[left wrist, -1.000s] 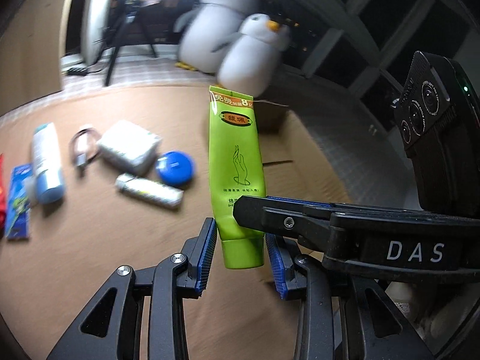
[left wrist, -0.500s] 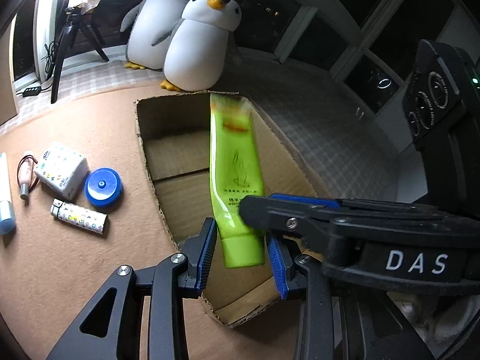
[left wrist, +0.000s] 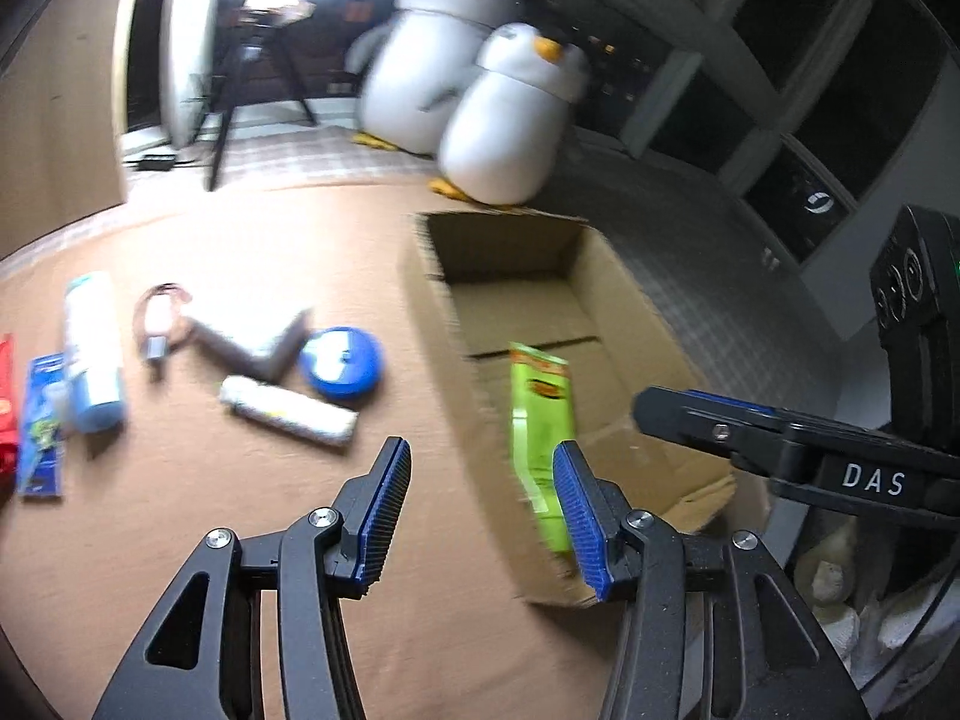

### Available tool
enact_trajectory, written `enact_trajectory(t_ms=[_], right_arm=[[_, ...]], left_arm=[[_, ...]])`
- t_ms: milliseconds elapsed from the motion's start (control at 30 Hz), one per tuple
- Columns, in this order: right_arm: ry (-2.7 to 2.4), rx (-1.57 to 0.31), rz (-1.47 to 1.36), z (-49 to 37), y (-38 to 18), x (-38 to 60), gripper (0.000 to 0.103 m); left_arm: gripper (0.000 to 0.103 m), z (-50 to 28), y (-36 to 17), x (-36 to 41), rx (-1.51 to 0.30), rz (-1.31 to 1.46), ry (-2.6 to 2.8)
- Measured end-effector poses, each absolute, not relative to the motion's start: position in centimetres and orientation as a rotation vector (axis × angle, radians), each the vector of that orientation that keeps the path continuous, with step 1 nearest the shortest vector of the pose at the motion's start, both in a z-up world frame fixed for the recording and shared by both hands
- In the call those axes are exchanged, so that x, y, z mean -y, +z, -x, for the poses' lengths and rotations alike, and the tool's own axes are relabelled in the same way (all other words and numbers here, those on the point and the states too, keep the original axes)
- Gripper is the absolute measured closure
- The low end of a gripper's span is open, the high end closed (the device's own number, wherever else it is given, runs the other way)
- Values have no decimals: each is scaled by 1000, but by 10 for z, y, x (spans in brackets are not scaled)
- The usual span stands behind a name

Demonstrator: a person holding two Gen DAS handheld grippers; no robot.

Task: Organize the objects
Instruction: 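Move the left tool back to the red drawstring bag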

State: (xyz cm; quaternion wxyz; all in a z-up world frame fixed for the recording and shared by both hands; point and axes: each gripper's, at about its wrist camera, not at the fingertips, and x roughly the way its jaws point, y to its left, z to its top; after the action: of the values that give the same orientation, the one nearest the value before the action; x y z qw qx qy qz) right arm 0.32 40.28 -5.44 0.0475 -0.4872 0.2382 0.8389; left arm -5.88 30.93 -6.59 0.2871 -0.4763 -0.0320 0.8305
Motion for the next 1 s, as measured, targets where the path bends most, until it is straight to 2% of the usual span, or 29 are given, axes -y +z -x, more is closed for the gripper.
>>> enact_trajectory(t_ms=[200, 467, 567, 700, 1000], right_arm=[[2623, -704, 1443, 8, -50, -370, 51], [2705, -649, 1468, 27, -50, -313, 51], [2716, -620, 1496, 33, -53, -291, 44], [2727, -577, 1536, 40, -56, -262, 42], [2731, -534, 1583, 50, -59, -220, 42]], left_arm=[[44, 70, -59, -240, 114, 1290, 2331], [44, 100, -58, -128, 183, 1358, 2505], [43, 119, -61, -91, 200, 1396, 2558], [43, 138, -67, -47, 239, 1451, 2599], [43, 193, -84, 12, 260, 1555, 2641]])
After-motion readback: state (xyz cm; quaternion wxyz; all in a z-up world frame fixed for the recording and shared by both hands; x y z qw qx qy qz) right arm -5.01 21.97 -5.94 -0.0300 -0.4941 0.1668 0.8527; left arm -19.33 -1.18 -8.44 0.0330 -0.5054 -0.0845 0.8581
